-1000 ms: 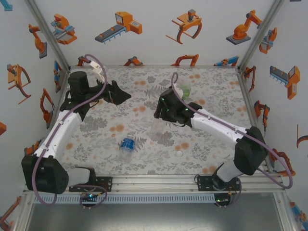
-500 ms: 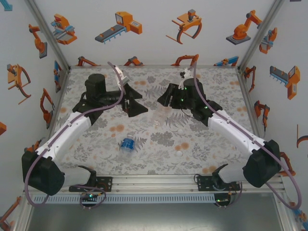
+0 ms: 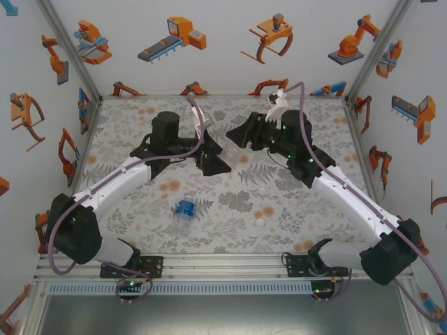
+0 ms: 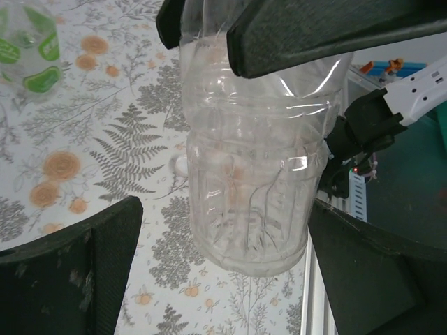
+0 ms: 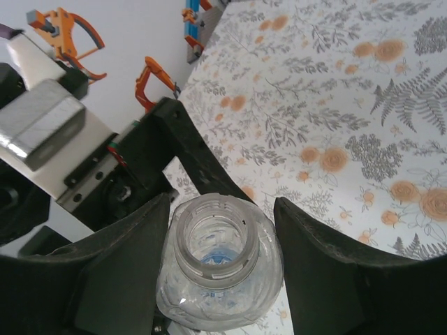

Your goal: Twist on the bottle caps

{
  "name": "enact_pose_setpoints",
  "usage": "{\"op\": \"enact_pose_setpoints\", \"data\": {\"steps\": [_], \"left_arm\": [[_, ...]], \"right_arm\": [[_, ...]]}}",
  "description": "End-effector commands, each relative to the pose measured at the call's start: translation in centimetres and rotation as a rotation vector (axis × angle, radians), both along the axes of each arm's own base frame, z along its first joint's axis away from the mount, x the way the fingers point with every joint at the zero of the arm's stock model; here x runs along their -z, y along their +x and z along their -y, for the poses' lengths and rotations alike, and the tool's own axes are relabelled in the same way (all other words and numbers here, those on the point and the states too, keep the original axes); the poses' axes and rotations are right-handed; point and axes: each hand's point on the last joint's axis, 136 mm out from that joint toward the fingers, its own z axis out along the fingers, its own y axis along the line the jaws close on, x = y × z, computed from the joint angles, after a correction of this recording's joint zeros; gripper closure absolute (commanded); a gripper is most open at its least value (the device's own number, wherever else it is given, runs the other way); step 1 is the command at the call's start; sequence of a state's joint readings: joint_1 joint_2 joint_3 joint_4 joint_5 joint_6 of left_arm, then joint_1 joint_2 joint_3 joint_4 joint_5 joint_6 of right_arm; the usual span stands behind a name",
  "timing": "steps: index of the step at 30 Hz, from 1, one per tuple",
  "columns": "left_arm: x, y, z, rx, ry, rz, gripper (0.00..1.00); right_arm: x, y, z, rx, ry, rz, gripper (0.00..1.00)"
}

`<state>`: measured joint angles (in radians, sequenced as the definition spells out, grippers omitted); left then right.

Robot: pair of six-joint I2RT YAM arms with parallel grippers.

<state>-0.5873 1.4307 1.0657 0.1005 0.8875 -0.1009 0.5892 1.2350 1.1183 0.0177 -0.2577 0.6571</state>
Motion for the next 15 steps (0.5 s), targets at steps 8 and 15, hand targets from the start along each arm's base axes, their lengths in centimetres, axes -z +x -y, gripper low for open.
{"op": "enact_pose_setpoints", "data": {"steps": [8, 15], "left_arm": [[-2.3, -0.2, 3.1, 0.058, -0.092, -0.033, 0.2], [-2.5, -0.1, 3.2, 0.054, -0.1, -0.038, 0.3]], "right_arm": [[-2.4, -0.6, 0.6, 0.005, 0.054, 0.088, 0.92], [-2.3, -0.5, 0.7, 0.01, 0.051, 0.088, 0.94]]}}
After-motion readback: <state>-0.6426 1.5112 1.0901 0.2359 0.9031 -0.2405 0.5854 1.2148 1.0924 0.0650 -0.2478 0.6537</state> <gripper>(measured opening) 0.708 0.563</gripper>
